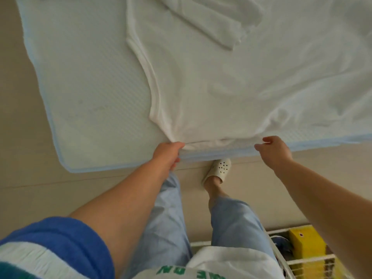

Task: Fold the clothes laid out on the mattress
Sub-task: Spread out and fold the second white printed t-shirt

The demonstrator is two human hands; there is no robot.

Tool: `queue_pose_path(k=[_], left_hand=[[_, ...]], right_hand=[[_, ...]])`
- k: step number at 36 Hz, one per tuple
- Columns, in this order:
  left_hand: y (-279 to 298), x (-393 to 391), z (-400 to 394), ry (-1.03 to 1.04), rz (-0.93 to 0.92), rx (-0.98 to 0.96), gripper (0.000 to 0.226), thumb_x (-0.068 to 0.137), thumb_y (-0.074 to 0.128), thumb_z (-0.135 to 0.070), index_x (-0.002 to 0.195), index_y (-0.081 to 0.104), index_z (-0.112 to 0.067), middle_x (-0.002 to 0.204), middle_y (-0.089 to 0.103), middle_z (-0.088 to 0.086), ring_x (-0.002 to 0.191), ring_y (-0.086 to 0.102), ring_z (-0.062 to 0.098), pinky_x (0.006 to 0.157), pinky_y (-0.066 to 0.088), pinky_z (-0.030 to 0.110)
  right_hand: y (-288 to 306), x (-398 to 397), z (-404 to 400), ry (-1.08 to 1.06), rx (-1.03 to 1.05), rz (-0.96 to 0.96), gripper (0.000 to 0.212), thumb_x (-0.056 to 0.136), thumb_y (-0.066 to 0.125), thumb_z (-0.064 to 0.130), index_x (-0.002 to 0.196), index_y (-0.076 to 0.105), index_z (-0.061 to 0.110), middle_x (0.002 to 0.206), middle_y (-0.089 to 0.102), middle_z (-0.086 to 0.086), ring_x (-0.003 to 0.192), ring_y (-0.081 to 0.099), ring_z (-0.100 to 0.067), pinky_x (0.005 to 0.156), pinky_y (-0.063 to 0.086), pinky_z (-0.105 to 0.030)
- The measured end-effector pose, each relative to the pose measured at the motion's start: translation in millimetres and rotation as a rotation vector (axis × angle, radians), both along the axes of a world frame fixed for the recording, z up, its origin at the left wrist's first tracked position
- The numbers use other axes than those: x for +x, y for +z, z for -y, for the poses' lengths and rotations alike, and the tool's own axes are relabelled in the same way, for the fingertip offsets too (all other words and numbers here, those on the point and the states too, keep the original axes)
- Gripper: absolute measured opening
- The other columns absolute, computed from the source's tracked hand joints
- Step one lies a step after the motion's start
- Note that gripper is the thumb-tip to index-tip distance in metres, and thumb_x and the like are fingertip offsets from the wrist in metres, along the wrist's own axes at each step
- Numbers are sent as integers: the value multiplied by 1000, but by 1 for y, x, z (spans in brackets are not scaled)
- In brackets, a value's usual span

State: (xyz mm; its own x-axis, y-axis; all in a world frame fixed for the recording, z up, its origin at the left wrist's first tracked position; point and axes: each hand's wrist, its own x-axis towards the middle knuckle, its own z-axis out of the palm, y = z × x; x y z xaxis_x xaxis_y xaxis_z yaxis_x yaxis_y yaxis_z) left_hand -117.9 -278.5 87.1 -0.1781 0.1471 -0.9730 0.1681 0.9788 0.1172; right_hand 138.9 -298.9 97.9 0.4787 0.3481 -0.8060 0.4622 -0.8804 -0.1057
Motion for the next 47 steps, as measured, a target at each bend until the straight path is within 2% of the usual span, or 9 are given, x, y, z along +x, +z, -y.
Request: queue_pose_path(k=[4,7,16,23,28,32,37,42,47], left_hand=[[-11,35,15,414,24,25,15,86,61,-19,75,54,-12,54,59,3,46,55,12,42,37,18],[-16,57,22,656,99,46,8,87,61,-17,84,56,-12,73,63,6,64,60,16,57,45,23],[-14,85,25,1001,60,254,17,89,62,-33,95,59,-17,84,69,0,74,67,15,60,57,30],[-6,56,17,775,-214,360,23,87,62,-42,79,59,-21,79,67,-3,74,67,15,64,57,30],[-4,39,23,722,-60,309,16,82,71,-31,90,64,-18,93,72,-1,81,70,15,72,58,33],[-6,48,42,906,234,225,16,89,61,-26,98,62,-12,91,74,4,89,69,19,81,55,35],[-18,72,66,1031,310,191,18,89,60,-25,103,61,-14,95,72,1,97,65,18,83,51,30],[-25,73,81,912,252,142,12,91,55,-20,100,59,-14,91,71,0,86,67,15,74,50,27],[-19,59,70,948,122,193,15,88,63,-19,101,63,-12,89,73,3,71,71,13,52,53,22]], right_hand=[[-17,21,-6,-225,127,-108,28,83,63,17,110,59,9,100,65,-15,92,62,-28,87,51,-44],[-25,27,-16,-354,237,-182,9,82,66,14,78,58,17,78,63,-3,74,61,-19,76,55,-37],[-19,28,-35,-1007,346,-464,8,82,69,7,85,61,8,79,61,-5,70,62,-15,67,57,-25],[-3,43,-49,-745,566,-527,16,81,66,9,78,50,11,48,53,4,44,50,-10,49,45,-21],[-9,41,-42,-378,566,-544,13,79,63,13,79,53,21,79,60,6,81,60,-12,74,48,-30],[-25,32,-23,-261,414,-598,47,78,53,-1,123,52,16,108,58,5,103,58,-21,76,49,-29],[-38,21,-26,-16,439,-359,57,77,70,18,129,46,23,113,58,10,103,57,-15,83,50,-33],[-38,9,-34,-223,352,-554,42,74,72,8,112,54,13,81,59,-2,62,51,-15,60,44,-28],[-31,1,-25,-557,306,-778,16,79,67,4,91,60,13,67,62,1,57,54,-13,67,50,-27]])
